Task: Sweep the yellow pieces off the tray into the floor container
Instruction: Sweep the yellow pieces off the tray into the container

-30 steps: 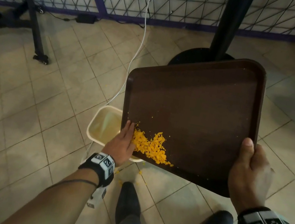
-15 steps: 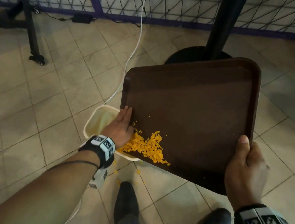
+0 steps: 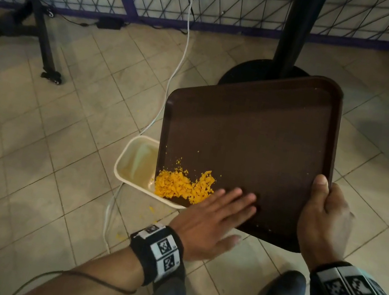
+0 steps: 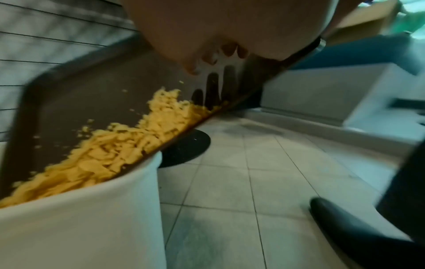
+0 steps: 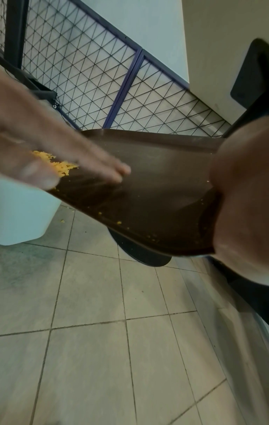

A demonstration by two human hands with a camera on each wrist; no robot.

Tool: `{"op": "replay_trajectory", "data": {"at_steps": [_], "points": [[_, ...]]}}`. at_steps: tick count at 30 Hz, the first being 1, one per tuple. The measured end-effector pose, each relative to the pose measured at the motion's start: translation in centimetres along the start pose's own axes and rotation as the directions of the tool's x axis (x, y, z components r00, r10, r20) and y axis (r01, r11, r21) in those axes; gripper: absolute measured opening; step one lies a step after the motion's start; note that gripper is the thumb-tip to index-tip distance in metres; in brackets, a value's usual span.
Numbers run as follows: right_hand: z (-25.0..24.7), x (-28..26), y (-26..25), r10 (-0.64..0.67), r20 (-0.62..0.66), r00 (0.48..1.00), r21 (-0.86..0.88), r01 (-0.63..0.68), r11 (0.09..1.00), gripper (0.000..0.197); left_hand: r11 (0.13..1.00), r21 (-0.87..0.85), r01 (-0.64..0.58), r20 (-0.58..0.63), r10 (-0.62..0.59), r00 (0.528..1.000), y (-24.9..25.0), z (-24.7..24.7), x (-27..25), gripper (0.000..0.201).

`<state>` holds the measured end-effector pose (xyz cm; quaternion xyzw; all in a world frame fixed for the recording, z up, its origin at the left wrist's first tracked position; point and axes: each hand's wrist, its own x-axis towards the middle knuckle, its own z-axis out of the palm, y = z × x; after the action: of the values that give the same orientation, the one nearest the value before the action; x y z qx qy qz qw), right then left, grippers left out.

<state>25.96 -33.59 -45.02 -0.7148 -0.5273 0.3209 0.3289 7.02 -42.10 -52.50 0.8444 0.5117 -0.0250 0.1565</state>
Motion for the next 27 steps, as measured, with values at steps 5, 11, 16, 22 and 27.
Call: {"op": "replay_trajectory", "data": {"at_steps": [5,11,16,22,27], "points": [[-0.1,0.1,0.4,-0.009,-0.001,1.000,-0.004,0.009,1.000,0.044,0.988,0.151,-0.024,0.091,0.010,0.996,-2.3,2.8,-2.1,0.061],[0.0,0.3,0.3,-0.015,0.001,1.000,-0.001,0.015,1.000,0.044,0.973,0.232,0.023,0.224,-0.076,0.972,-8.4,3.0,-5.2,0.062],[0.2,0.1,0.1,-0.015,-0.010,1.000,-0.010,0.015,1.000,0.045,0.959,0.283,0.034,0.309,-0.125,0.943,-11.7,2.3,-6.1,0.066],[0.1,0.0,-0.1,-0.025,-0.012,1.000,-0.005,0.025,1.000,0.044,0.951,0.288,0.112,0.363,-0.216,0.906,-14.8,1.7,-7.1,0.071],[0.0,0.0,-0.2,-0.017,-0.014,1.000,0.002,0.017,1.000,0.045,0.945,0.219,0.242,0.226,-0.290,0.930,-14.6,0.1,-6.7,0.068]]}}
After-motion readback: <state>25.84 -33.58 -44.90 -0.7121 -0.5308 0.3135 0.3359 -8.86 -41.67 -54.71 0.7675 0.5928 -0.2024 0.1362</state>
